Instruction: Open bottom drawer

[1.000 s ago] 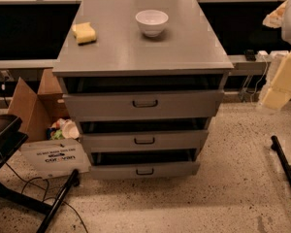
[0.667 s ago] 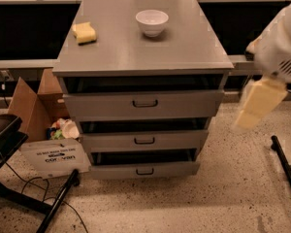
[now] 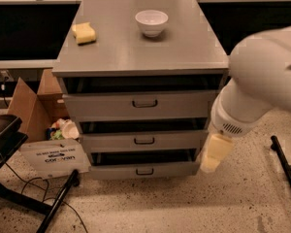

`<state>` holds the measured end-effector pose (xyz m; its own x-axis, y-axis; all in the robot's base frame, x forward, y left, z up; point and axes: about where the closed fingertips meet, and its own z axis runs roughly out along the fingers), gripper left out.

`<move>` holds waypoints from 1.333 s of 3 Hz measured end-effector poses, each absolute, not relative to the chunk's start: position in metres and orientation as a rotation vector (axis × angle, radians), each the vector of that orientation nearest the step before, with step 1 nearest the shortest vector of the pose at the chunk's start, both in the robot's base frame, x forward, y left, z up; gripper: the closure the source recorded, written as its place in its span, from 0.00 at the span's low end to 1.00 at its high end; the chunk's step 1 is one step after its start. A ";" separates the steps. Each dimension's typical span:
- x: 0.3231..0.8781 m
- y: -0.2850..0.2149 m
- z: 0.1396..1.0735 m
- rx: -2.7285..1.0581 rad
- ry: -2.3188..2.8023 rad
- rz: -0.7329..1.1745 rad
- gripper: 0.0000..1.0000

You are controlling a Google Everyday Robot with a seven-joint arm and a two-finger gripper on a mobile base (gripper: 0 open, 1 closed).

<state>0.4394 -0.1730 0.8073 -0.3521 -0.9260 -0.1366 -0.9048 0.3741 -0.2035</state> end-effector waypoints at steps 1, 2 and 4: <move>0.440 -0.170 0.749 -1.675 2.458 -0.163 0.00; 0.440 -0.169 0.749 -1.675 2.458 -0.163 0.00; 0.435 -0.126 0.598 -1.846 2.436 0.074 0.00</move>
Offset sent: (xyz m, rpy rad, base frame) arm 0.0016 0.0055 -0.0471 -0.0380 0.0370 0.0032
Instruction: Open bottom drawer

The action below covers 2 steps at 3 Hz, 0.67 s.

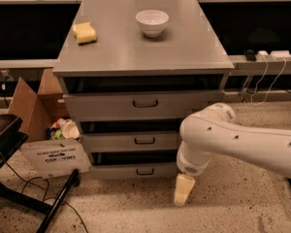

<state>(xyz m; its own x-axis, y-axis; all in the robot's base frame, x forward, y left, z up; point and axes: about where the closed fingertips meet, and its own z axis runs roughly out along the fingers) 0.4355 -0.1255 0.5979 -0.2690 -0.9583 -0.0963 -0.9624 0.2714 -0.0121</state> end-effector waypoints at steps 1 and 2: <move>0.442 -0.110 0.514 -1.891 2.427 0.178 0.00; 0.460 -0.099 0.444 -1.963 2.413 0.233 0.00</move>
Offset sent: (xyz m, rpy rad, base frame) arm 0.0530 0.0410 -0.2405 0.0431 0.1646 0.1366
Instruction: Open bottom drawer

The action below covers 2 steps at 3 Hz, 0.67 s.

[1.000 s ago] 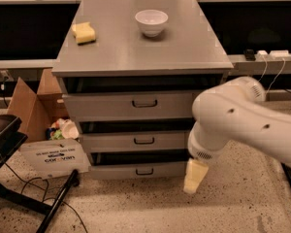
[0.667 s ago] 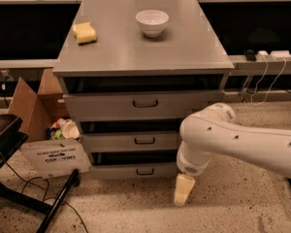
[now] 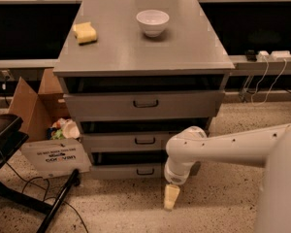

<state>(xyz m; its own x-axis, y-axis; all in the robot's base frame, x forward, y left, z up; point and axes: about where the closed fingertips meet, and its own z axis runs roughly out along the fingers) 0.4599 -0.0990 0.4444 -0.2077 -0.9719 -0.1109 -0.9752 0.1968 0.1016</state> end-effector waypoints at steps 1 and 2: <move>0.482 -0.098 0.397 -2.021 2.413 0.209 0.00; 0.501 -0.104 0.377 -2.048 2.442 0.105 0.00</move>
Offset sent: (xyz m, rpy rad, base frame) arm 0.0691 -0.0120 -0.0853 -0.2007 -0.0284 0.0202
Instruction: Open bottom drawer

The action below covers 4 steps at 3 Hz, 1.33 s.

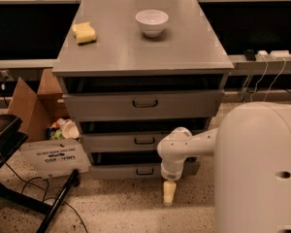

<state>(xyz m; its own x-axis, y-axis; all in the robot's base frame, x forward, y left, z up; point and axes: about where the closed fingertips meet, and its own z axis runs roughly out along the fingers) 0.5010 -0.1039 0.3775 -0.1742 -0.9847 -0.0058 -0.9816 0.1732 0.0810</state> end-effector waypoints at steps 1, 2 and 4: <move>0.502 -0.104 0.377 1.986 -2.368 -0.094 0.00; 0.511 -0.096 0.355 2.017 -2.311 -0.064 0.00; 0.576 -0.114 0.292 2.104 -2.327 0.098 0.00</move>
Offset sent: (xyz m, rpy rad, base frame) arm 0.0278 0.0210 -0.0518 -0.0747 0.0063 0.1008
